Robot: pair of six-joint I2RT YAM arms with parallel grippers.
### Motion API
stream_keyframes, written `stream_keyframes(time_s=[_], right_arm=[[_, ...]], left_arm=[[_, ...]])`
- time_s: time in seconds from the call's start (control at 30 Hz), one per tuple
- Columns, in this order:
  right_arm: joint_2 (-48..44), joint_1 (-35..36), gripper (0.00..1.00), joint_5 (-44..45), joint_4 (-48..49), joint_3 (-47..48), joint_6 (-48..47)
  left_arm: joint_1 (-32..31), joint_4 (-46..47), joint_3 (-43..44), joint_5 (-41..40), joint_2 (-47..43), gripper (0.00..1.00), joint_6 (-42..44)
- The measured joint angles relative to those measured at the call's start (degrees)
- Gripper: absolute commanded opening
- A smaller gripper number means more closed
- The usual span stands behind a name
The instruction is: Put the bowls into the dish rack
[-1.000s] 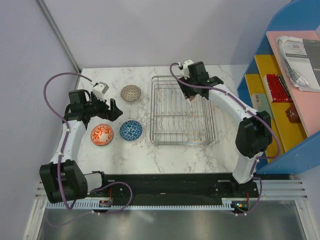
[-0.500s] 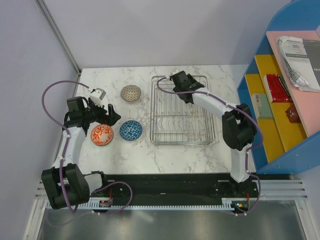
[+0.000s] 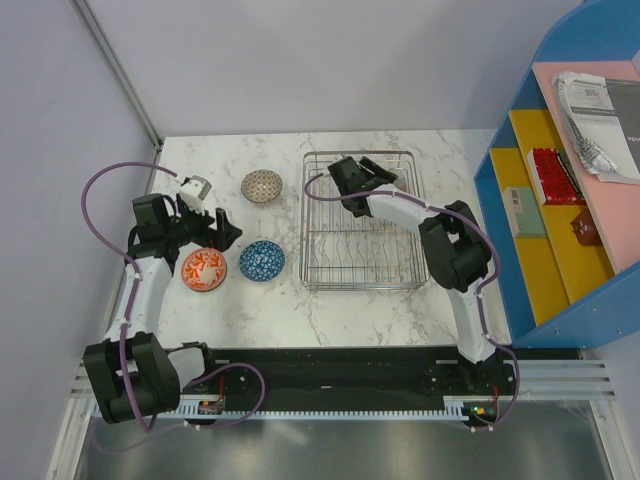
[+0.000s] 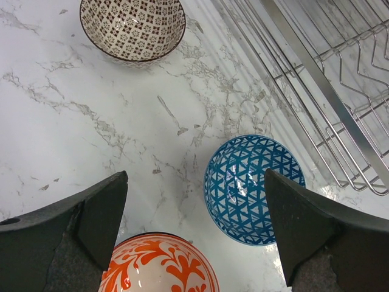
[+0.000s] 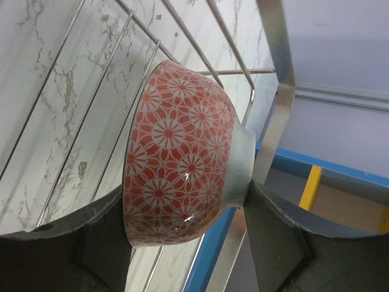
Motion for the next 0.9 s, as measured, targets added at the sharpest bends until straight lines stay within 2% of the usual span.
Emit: stream_keyframes(time_s=[0.3, 0.37, 0.4, 0.47, 0.5, 0.57, 0.6, 0.7, 0.73, 0.9], right_arm=[[3.04, -0.04, 0.02, 2.56, 1.40, 0.24, -3.13], [3.69, -0.04, 0.18, 3.10, 1.84, 0.76, -3.65], [4.09, -0.04, 0.31, 3.48, 2.10, 0.98, -3.85], [4.70, -0.04, 0.45, 4.17, 2.49, 1.36, -4.37], [5.01, -0.04, 0.59, 4.50, 2.69, 1.51, -4.59], [5.31, 0.00, 0.70, 5.05, 2.97, 1.55, -4.98], [5.31, 0.00, 0.80, 5.09, 3.02, 1.55, -5.03], [5.33, 0.00, 0.96, 4.81, 2.95, 1.55, -5.03], [5.40, 0.00, 0.98, 4.74, 2.80, 1.55, -4.98], [6.21, 0.07, 0.98, 4.59, 2.12, 1.55, -5.22]], left_arm=[[0.07, 0.17, -0.20, 0.90, 0.00, 1.00, 0.00], [0.09, 0.17, -0.20, 0.92, 0.00, 1.00, 0.00], [0.09, 0.20, -0.20, 0.92, 0.00, 1.00, 0.00], [0.09, 0.20, -0.20, 0.94, 0.00, 1.00, 0.00], [0.09, 0.20, -0.20, 0.92, 0.00, 1.00, 0.00], [0.09, 0.22, -0.20, 0.92, 0.00, 1.00, 0.00], [0.09, 0.20, -0.20, 0.92, 0.00, 1.00, 0.00], [0.09, 0.22, -0.20, 0.92, 0.00, 1.00, 0.00], [0.09, 0.22, -0.20, 0.92, 0.00, 1.00, 0.00], [0.11, 0.22, -0.20, 0.92, 0.00, 1.00, 0.00]])
